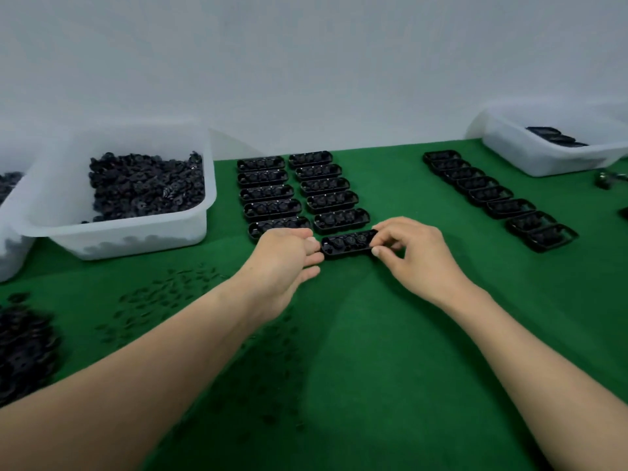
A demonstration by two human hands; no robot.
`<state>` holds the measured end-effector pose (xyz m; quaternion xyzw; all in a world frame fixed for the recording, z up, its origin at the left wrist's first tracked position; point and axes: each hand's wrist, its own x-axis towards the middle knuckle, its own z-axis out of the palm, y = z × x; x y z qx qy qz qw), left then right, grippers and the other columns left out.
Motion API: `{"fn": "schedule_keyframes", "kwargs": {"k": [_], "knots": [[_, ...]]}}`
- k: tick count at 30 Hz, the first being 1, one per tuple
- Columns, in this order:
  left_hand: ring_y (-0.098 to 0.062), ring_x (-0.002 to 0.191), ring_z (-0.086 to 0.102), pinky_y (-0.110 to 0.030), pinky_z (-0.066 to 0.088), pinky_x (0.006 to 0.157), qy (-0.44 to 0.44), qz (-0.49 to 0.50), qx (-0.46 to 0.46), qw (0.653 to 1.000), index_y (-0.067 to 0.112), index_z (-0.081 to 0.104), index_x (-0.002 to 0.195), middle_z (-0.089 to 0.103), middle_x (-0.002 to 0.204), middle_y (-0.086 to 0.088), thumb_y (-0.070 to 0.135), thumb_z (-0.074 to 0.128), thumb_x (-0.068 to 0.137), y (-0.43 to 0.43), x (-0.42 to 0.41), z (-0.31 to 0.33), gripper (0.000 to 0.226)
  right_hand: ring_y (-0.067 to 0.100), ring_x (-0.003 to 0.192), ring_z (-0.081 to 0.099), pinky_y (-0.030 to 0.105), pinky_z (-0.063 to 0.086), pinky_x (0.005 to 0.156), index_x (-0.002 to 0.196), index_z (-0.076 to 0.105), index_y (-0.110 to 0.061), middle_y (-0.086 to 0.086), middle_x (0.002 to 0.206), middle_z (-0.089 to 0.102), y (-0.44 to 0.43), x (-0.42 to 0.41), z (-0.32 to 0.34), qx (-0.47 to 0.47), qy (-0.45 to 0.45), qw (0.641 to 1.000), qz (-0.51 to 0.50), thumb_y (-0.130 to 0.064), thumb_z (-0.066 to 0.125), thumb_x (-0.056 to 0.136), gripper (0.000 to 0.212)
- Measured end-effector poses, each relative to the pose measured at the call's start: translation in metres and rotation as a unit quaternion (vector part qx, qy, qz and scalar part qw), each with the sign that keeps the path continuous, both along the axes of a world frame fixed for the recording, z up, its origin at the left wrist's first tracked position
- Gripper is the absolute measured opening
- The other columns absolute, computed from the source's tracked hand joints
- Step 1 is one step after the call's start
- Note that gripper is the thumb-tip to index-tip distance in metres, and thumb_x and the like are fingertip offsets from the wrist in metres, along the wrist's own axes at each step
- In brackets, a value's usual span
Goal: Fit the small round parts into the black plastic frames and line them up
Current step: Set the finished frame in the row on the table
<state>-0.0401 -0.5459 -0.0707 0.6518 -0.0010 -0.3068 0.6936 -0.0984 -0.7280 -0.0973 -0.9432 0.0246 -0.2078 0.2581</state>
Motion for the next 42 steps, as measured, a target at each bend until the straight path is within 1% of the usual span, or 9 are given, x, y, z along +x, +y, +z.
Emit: {"fn": "schedule_keyframes", "kwargs": {"k": [3,8,9,12,16,21,27,33,42], "knots": [[-0.025,0.112,0.055,-0.031,0.046,0.091,-0.008,0.009,0.004,1.0,-0.001,0.037,0.134,0.051,0.13,-0.018,-0.006,0.035,0.093,-0.002,0.004,-0.004,0.041,0.01,0.079,0.056,0.01,0.041,0.073,0.081,0.069,-0.007,0.005,0.096,0.067,-0.002,0.004,-0.003,-0.001,0.002,1.0,-0.01,-0.002,0.067,0.079,0.006],[-0.025,0.113,0.055,-0.03,0.046,0.092,-0.017,0.022,-0.003,1.0,-0.001,0.038,0.134,0.05,0.131,-0.018,-0.007,0.034,0.093,-0.003,0.002,-0.005,0.041,0.009,0.083,0.052,0.006,0.037,0.07,0.092,0.069,-0.009,0.006,0.109,0.063,0.0,0.003,-0.006,-0.01,0.001,0.999,-0.034,-0.004,0.067,0.081,0.013],[-0.026,0.113,0.054,-0.03,0.046,0.093,-0.018,0.022,-0.006,1.0,-0.001,0.039,0.133,0.05,0.131,-0.018,-0.007,0.035,0.093,-0.002,0.0,-0.004,0.04,0.011,0.086,0.052,0.009,0.04,0.073,0.094,0.068,-0.009,0.007,0.112,0.061,0.001,0.001,-0.006,-0.016,-0.002,0.999,-0.04,-0.004,0.067,0.081,0.014],[-0.025,0.114,0.053,-0.032,0.046,0.095,-0.033,0.021,-0.008,0.999,0.0,0.042,0.131,0.05,0.13,-0.017,-0.004,0.037,0.094,0.005,-0.008,0.001,0.038,0.021,0.101,0.054,0.035,0.047,0.087,0.095,0.067,-0.008,0.009,0.114,0.058,0.015,-0.011,-0.001,-0.05,-0.032,0.997,-0.044,-0.007,0.067,0.08,0.015],[-0.018,0.102,0.061,-0.03,0.05,0.088,-0.1,0.011,0.015,0.995,0.006,0.058,0.114,0.062,0.116,-0.009,0.002,0.038,0.096,0.033,-0.029,0.011,0.027,0.019,0.086,0.059,0.033,0.049,0.075,0.087,0.068,-0.005,0.007,0.091,0.064,0.059,-0.036,0.016,-0.051,-0.074,0.994,0.056,-0.004,0.066,0.079,0.008],[-0.013,0.068,0.065,-0.019,0.051,0.059,-0.185,0.018,0.021,0.982,0.01,0.067,0.091,0.072,0.085,-0.007,0.004,0.041,0.095,0.125,-0.071,0.017,0.027,0.008,0.07,0.055,0.019,0.044,0.066,0.081,0.067,-0.009,-0.001,0.077,0.063,0.137,-0.07,0.036,0.012,-0.056,0.981,0.184,-0.011,0.064,0.079,0.004],[-0.019,0.071,0.066,-0.026,0.051,0.064,-0.154,0.165,0.028,0.974,0.009,0.067,0.092,0.072,0.086,-0.008,0.002,0.041,0.093,0.249,-0.129,0.003,0.026,0.001,0.074,0.052,0.012,0.04,0.07,0.089,0.068,-0.012,-0.004,0.085,0.063,0.252,-0.075,0.042,0.019,0.03,0.936,0.349,-0.015,0.063,0.083,0.009],[-0.012,0.059,0.061,-0.02,0.048,0.052,-0.214,0.258,0.145,0.931,0.02,0.07,0.082,0.071,0.075,-0.005,0.009,0.06,0.085,0.358,-0.179,-0.005,0.015,0.001,0.075,0.051,0.014,0.042,0.071,0.094,0.067,-0.015,-0.005,0.087,0.063,0.357,-0.073,0.034,-0.02,0.064,0.888,0.456,-0.019,0.063,0.083,0.012],[-0.004,0.06,0.058,-0.01,0.044,0.054,-0.271,0.367,0.322,0.83,0.028,0.066,0.08,0.065,0.065,0.005,0.013,0.074,0.073,0.463,-0.205,-0.021,0.019,-0.005,0.066,0.05,0.003,0.035,0.063,0.09,0.066,-0.015,-0.02,0.079,0.05,0.467,-0.052,0.017,0.01,0.081,0.892,0.445,-0.013,0.066,0.082,0.009]]}}
